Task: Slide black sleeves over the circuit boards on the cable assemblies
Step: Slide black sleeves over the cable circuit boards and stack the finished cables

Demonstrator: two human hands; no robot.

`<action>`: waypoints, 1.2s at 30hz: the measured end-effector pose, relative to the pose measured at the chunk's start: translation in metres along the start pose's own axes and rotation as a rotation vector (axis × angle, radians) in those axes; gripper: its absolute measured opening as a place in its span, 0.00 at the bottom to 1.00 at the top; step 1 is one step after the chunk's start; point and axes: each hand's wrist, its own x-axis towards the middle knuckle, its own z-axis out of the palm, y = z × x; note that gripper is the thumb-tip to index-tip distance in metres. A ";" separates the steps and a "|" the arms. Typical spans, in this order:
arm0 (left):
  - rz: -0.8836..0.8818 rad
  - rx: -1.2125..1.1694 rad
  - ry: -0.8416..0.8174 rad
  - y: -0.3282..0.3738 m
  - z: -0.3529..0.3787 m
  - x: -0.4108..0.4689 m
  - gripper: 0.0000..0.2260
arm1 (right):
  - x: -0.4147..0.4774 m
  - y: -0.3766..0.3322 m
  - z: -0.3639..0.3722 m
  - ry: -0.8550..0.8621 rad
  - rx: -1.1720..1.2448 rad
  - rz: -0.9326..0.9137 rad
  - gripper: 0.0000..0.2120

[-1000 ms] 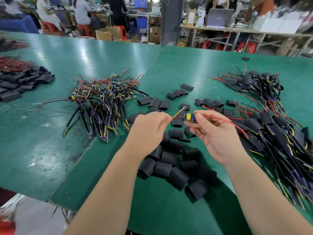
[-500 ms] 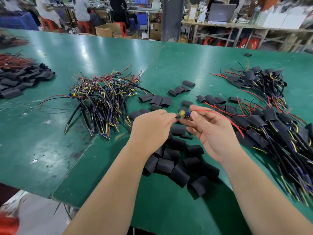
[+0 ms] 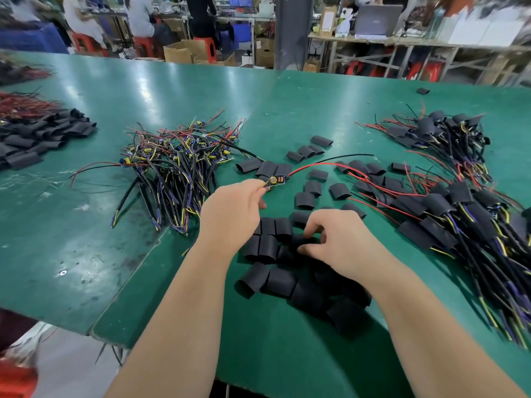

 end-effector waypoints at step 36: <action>0.039 -0.163 0.020 -0.006 0.003 -0.003 0.09 | -0.009 0.014 -0.048 0.158 1.567 -0.187 0.08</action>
